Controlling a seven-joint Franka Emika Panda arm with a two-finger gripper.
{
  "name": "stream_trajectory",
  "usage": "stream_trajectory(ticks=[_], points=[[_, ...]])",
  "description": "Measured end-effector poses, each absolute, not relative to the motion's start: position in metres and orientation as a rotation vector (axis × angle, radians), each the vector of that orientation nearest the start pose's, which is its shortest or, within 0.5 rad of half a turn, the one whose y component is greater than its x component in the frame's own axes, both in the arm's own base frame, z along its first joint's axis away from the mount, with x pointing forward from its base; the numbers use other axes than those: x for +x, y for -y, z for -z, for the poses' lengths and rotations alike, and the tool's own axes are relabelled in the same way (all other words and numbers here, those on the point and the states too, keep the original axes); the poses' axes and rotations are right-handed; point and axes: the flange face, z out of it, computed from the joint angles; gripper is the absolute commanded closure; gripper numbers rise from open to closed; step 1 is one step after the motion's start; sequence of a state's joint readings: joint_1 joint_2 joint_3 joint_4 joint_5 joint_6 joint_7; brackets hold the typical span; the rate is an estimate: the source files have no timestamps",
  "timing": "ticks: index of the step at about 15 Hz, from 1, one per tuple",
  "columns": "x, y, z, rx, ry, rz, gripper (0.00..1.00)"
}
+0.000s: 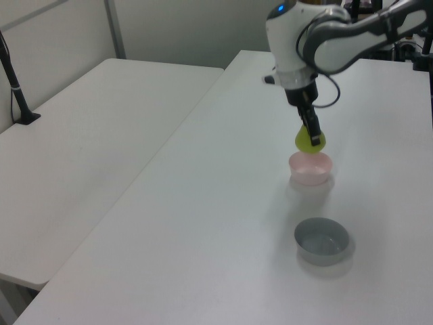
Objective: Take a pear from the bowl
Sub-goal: 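Lift the pear up out of the pink bowl, then carry the held pear away from the pink bowl and hold it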
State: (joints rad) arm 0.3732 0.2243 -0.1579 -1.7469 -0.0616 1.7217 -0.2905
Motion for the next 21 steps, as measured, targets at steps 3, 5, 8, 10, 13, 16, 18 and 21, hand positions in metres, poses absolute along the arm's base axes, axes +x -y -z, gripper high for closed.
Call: stream_trajectory(ticks=[3,5,8,10,13,16,18,21], points=[[0.58,-0.106,-0.453,-3.088,0.796,-0.377,0.68],[0.585,-0.083,-0.458,-3.101,0.736,-0.361,0.68],[0.595,-0.008,-0.468,-3.122,0.588,-0.331,0.67],[0.599,0.048,-0.473,-3.134,0.507,-0.287,0.67],[0.6,0.085,-0.464,-3.142,0.443,-0.299,0.67],[0.613,0.081,-0.424,-3.146,0.471,-0.355,0.66],[0.623,0.08,-0.39,-3.157,0.496,-0.395,0.63],[0.63,0.079,-0.357,-3.161,0.518,-0.442,0.47]])
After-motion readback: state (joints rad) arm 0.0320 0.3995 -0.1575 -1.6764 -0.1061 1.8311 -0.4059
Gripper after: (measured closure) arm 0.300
